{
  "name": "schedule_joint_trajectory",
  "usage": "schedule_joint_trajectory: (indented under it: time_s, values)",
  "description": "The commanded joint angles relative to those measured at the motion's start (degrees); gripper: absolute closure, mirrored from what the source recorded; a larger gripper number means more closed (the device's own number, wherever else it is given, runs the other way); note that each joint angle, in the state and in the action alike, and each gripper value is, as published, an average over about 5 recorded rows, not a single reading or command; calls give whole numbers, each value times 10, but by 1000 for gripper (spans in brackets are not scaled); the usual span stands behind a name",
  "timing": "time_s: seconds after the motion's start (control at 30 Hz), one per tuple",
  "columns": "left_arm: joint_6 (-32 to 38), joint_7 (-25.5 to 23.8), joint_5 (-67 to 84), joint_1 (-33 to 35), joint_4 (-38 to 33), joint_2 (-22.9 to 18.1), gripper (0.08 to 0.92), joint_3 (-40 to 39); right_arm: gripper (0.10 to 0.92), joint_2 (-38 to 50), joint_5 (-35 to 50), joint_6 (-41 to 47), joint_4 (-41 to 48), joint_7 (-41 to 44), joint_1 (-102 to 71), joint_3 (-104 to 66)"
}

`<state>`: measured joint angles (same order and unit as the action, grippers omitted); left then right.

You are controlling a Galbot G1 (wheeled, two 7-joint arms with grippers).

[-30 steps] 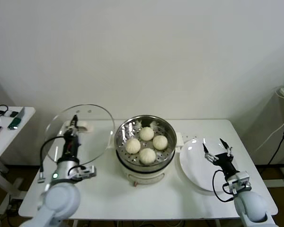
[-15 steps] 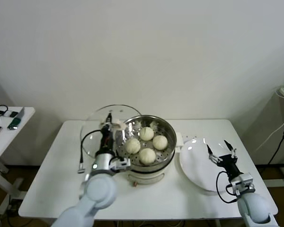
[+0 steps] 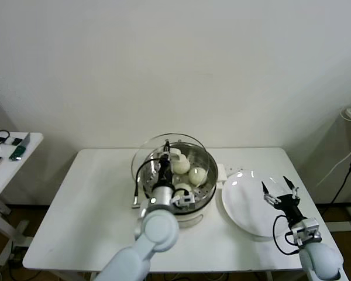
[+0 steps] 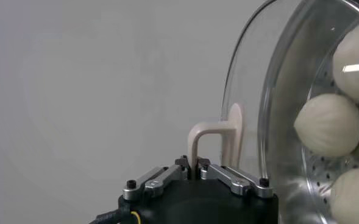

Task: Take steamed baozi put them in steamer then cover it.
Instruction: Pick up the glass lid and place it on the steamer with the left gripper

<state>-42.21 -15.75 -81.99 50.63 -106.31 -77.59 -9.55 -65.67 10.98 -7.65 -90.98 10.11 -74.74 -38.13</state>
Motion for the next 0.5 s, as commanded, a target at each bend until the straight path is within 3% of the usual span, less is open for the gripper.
schedule_joint_trajectory:
  time_s: [0.03,0.5]
  values:
    - [-28,-28,-42,-20,53,-60,851,-21,203,-1,-2,-3,2,0,-3,-7]
    - [-28,-56,-81,-13,62,-62,851,-16,203,-6,-5,-7,6,4,-2,-9]
